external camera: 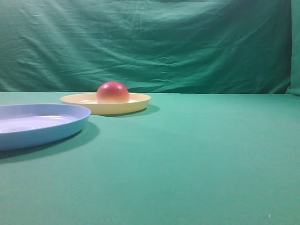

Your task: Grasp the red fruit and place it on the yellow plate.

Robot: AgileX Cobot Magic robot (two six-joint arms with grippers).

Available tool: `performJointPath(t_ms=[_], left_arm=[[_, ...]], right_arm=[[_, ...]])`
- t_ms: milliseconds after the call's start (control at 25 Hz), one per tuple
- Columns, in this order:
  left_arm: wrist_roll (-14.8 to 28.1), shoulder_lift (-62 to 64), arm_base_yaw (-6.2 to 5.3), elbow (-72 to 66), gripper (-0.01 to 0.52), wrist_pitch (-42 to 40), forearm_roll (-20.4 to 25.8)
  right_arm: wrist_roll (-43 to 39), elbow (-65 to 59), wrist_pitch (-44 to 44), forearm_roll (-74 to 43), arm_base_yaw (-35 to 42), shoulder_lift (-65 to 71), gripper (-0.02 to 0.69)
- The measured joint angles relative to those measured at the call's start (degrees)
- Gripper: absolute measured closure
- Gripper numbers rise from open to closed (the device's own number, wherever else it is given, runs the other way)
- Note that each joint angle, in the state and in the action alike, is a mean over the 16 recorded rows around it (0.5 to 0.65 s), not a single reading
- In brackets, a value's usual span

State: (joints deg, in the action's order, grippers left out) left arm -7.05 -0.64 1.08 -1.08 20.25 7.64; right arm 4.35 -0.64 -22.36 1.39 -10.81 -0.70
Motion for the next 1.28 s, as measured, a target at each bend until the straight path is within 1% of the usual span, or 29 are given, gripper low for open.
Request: performJointPath(t_ms=[1280], left_arm=[[0.0, 0.0, 0.0, 0.0, 0.357, 0.0, 0.0]], right_arm=[[0.0, -0.7, -0.2, -0.1, 0.0, 0.0, 0.665]])
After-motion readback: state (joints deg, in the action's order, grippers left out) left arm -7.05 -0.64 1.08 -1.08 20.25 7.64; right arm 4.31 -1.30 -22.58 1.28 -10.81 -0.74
